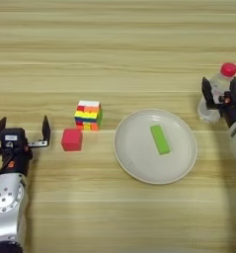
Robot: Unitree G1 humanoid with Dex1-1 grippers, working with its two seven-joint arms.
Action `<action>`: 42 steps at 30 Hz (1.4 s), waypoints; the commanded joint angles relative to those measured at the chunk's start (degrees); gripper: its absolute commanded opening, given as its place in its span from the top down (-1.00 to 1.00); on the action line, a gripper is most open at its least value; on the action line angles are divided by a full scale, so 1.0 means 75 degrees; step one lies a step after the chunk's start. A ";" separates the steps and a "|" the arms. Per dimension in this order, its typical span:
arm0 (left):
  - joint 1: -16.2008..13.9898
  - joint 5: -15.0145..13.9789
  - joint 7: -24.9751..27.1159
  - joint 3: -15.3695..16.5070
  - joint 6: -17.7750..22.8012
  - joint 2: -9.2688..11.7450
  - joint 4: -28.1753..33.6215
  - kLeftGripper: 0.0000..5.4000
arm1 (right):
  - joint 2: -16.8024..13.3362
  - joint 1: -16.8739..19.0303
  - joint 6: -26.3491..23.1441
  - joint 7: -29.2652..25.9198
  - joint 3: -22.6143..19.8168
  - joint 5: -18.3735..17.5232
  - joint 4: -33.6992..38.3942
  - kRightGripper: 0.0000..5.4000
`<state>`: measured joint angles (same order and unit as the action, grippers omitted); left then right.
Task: Move the objects on the table
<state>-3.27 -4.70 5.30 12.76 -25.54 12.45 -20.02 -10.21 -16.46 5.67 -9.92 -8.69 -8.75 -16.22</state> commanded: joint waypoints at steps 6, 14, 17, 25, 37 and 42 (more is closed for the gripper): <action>-0.0024 0.0087 -0.0026 -0.0020 0.0049 0.0022 0.0038 -1.00 | 0.0042 -0.0055 -0.0080 -0.0118 -0.0021 -0.0122 0.0144 -0.22; -0.0157 0.0238 -0.0051 -0.0090 0.0084 0.0018 0.0439 -1.00 | 0.0046 0.0095 -0.0161 -0.0140 0.0050 -0.0136 0.0780 -0.18; -0.0270 0.0290 -0.0056 -0.0138 0.0161 0.0006 0.0785 -1.00 | 0.0047 0.0184 -0.0233 -0.0138 0.0076 -0.0139 0.1151 -0.18; -0.0697 0.0554 -0.0037 -0.0481 0.0620 -0.0105 0.2244 -1.00 | 0.0117 0.0576 -0.0691 -0.0150 0.0299 -0.0211 0.2681 -0.18; -0.0982 0.0838 0.0617 -0.1852 0.1382 -0.0250 0.3742 -1.00 | 0.0340 0.0844 -0.1815 -0.0584 0.1060 -0.0726 0.4281 -0.18; -0.0681 0.1079 0.0805 -0.2427 0.1668 -0.0350 0.3816 -1.00 | 0.0440 0.0945 -0.2026 -0.0672 0.1497 -0.0646 0.4633 -0.18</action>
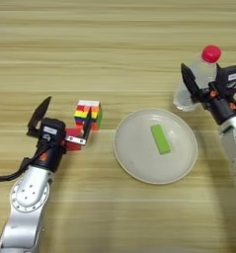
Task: Move the objects on the table
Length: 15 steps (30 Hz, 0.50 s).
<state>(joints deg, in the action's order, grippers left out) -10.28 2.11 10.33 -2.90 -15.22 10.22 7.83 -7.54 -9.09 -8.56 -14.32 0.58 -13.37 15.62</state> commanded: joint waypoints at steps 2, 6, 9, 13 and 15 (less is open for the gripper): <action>0.0394 0.0252 0.0194 -0.0525 0.0369 -0.0083 0.0039 -1.00 | 0.0144 0.0006 -0.0170 -0.0095 0.0448 0.0007 0.0474 -0.18; 0.0604 0.0404 0.0367 -0.0889 0.0393 -0.0080 -0.0143 -1.00 | 0.0270 0.0156 -0.0224 -0.0133 0.0914 0.0093 0.0634 -0.18; 0.0705 0.0433 0.0456 -0.1054 0.0362 -0.0069 -0.0226 -1.00 | 0.0354 0.0292 -0.0255 -0.0181 0.1269 0.0157 0.0748 -0.18; 0.0762 0.0474 0.0498 -0.1203 0.0302 -0.0074 -0.0323 -1.00 | 0.0400 0.0413 -0.0283 -0.0233 0.1620 0.0212 0.0834 -0.18; 0.0749 0.0489 0.0558 -0.1299 0.0248 -0.0050 -0.0348 -1.00 | 0.0426 0.0436 -0.0285 -0.0253 0.1757 0.0234 0.0830 -0.18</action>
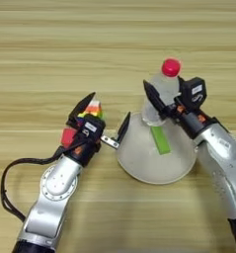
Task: Move the objects on the table
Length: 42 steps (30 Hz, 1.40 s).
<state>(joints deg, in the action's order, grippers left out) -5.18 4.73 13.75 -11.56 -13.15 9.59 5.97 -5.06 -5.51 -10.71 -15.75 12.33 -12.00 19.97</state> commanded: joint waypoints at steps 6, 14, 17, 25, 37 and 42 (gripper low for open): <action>-0.0032 0.0190 0.0405 -0.0514 -0.0208 0.0155 -0.0029 -1.00 | 0.0227 -0.0112 0.0045 -0.0041 0.0378 0.0108 0.0122 -0.17; -0.0192 0.0124 0.0707 -0.0677 -0.0222 0.0310 0.0140 -1.00 | 0.0381 -0.0371 0.0136 0.0035 0.0363 0.0217 -0.0199 -0.17; -0.0214 0.0101 0.0710 -0.0619 -0.0201 0.0327 0.0160 -1.00 | 0.0429 -0.0429 0.0148 0.0035 0.0394 0.0222 -0.0229 -0.17; -0.0168 0.0110 0.0646 -0.0550 -0.0206 0.0298 0.0066 -1.00 | 0.0487 -0.0246 0.0008 -0.0087 0.0785 0.0220 0.0080 -0.17; -0.0092 0.0004 0.0620 -0.0402 -0.0248 0.0255 -0.0036 -1.00 | 0.0585 0.0037 -0.0248 -0.0270 0.1174 -0.0035 0.0220 -0.17; -0.0035 -0.0153 0.0578 -0.0294 -0.0263 0.0166 -0.0101 -1.00 | 0.0652 0.0060 -0.0243 -0.0294 0.1223 -0.0042 0.0047 -0.17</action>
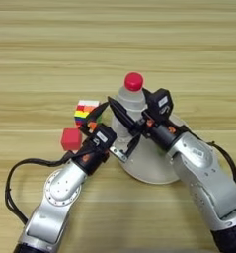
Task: Move the objects on the table
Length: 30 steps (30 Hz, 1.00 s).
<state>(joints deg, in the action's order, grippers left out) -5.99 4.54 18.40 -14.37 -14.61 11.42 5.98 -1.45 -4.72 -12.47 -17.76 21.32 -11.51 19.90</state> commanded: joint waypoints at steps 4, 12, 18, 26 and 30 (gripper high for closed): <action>0.0184 -0.0332 -0.0030 -0.0050 -0.0062 -0.0422 -0.0286 -1.00 | 0.0249 -0.0071 0.0029 -0.0025 0.0040 -0.0082 -0.0137 -0.17; 0.0290 -0.0537 0.0057 -0.0344 -0.0104 -0.0894 -0.0720 -1.00 | 0.0305 -0.0089 0.0026 -0.0023 0.0014 -0.0050 -0.0151 -0.17; 0.0349 -0.0498 -0.0021 -0.0256 -0.0146 -0.0897 -0.0883 -1.00 | 0.0316 -0.0125 0.0028 -0.0028 -0.0024 -0.0039 -0.0157 -0.17; 0.0308 -0.0528 -0.0077 -0.0028 -0.0108 -0.0742 -0.0666 -0.72 | 0.0316 -0.0155 0.0050 -0.0042 -0.0086 -0.0006 -0.0257 -0.17; 0.0293 -0.0479 -0.0082 -0.0011 -0.0109 -0.0738 -0.0653 -0.54 | 0.0315 -0.0162 0.0060 -0.0051 -0.0099 -0.0001 -0.0309 -0.17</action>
<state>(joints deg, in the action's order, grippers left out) -3.71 0.73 17.82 -14.43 -15.80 5.63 0.50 0.13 -4.53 -12.46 -17.91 20.83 -11.38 17.52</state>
